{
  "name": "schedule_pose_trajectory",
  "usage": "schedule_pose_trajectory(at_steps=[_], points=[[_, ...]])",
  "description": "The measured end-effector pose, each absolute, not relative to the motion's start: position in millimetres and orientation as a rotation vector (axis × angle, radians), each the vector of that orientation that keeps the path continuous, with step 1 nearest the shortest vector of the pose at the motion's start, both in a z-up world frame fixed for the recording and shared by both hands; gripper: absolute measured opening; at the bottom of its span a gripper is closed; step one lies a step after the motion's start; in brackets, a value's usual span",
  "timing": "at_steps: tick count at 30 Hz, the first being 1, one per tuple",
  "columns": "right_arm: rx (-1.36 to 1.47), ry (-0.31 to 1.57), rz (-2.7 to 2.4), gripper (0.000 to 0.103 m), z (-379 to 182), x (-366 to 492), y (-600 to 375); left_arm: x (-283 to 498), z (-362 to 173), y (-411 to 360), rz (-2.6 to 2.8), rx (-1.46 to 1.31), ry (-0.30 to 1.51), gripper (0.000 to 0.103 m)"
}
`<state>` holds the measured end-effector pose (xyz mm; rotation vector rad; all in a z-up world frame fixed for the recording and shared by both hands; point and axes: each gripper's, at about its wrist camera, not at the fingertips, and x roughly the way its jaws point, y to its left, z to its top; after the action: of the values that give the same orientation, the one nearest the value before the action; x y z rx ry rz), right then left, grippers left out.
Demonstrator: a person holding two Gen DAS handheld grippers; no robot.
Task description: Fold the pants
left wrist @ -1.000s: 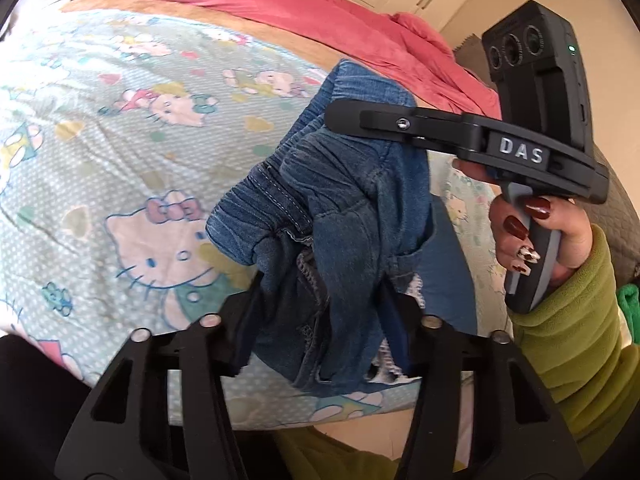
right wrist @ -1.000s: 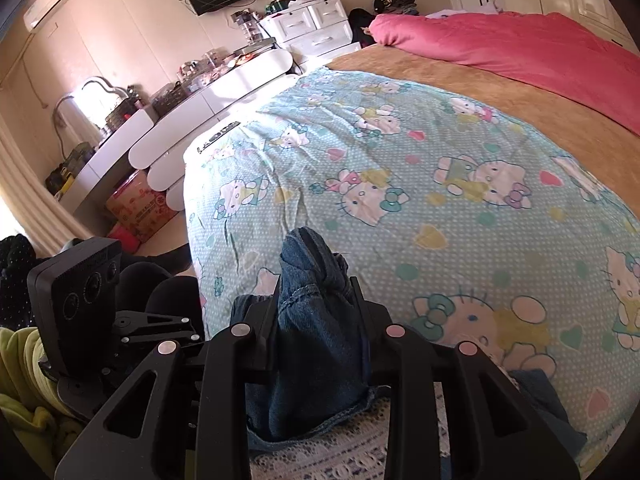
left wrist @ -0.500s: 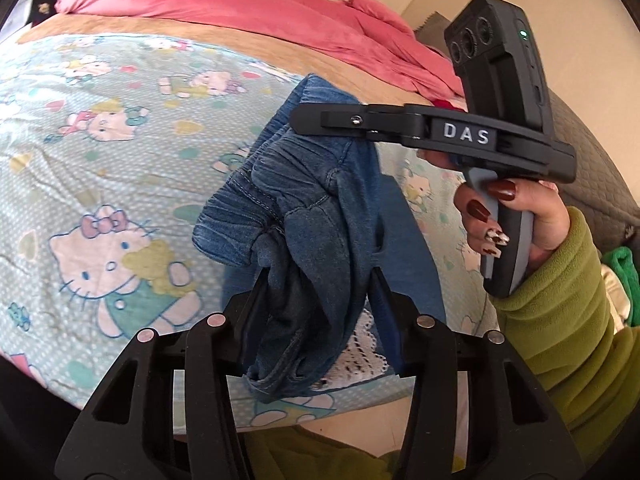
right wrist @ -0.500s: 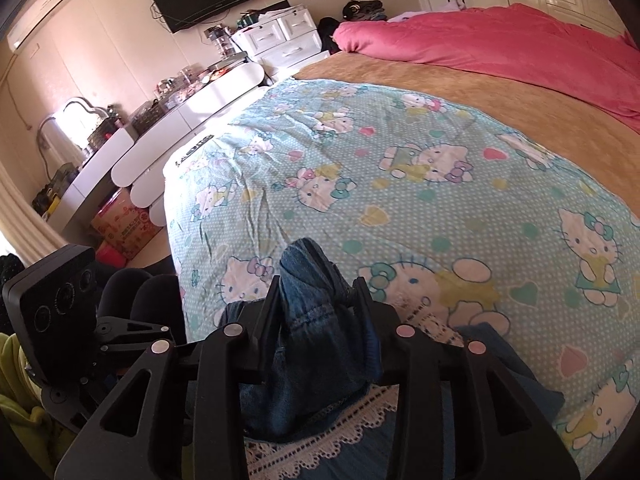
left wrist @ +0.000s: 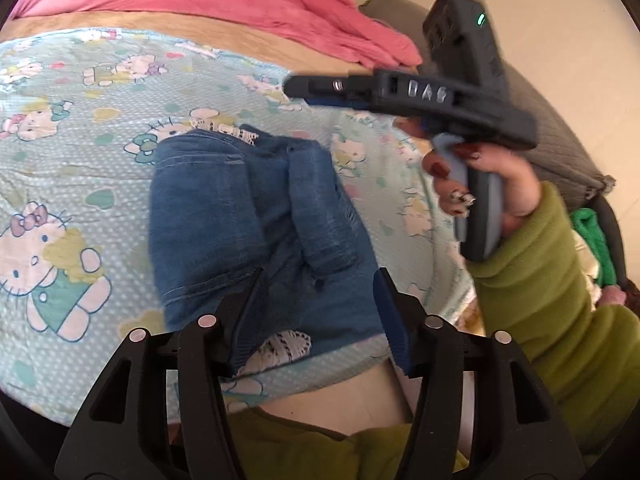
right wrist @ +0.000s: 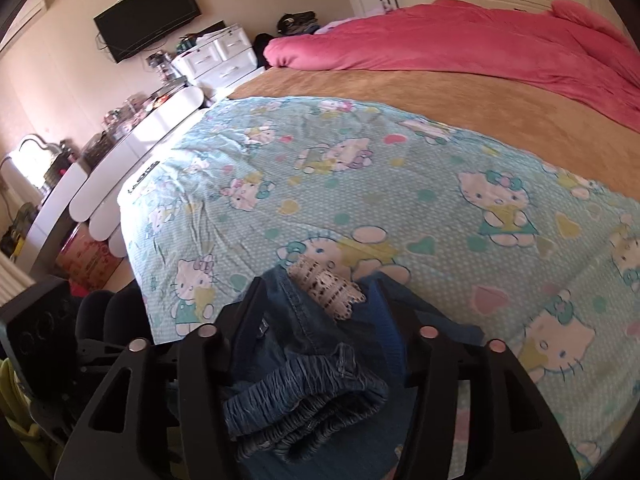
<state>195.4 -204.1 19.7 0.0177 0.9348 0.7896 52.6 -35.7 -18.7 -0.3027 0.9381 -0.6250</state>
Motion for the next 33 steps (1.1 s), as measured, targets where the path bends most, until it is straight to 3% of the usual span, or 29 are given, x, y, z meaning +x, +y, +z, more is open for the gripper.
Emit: schedule_pose_trajectory(at_steps=[3, 4, 9, 12, 14, 15, 18, 21, 26, 28, 33], points=[[0.062, 0.954, 0.754, 0.069, 12, 189, -215, 55, -16, -20, -0.546, -0.292, 0.916, 0.047], [0.085, 0.966, 0.744, 0.078, 9, 186, -220, 58, -17, -17, -0.53, -0.295, 0.916, 0.047], [0.175, 1.022, 0.74, 0.089, -5, 173, -235, 61, -26, -44, -0.512, -0.224, 0.933, 0.042], [0.185, 1.06, 0.738, 0.089, -16, 171, -233, 62, -32, -61, -0.519, -0.156, 0.95, 0.042], [0.151, 1.087, 0.753, 0.08, -27, 166, -225, 58, -44, -67, -0.511, -0.111, 0.985, 0.042], [0.121, 1.09, 0.772, 0.048, -31, 163, -221, 55, -48, -68, -0.512, -0.101, 0.992, 0.042], [0.054, 1.048, 0.772, 0.039, -29, 147, -222, 48, -52, -72, -0.538, -0.086, 1.002, 0.042], [0.065, 1.045, 0.739, 0.039, -30, 141, -239, 45, -50, -73, -0.569, -0.092, 0.999, 0.042], [0.103, 1.044, 0.697, 0.059, -42, 138, -253, 41, -43, -74, -0.561, -0.081, 0.986, 0.043], [0.091, 1.007, 0.69, 0.068, -34, 133, -256, 35, -35, -73, -0.548, -0.071, 0.975, 0.052], [0.071, 0.919, 0.651, 0.073, -14, 119, -268, 26, -15, -71, -0.528, -0.045, 0.92, 0.063]])
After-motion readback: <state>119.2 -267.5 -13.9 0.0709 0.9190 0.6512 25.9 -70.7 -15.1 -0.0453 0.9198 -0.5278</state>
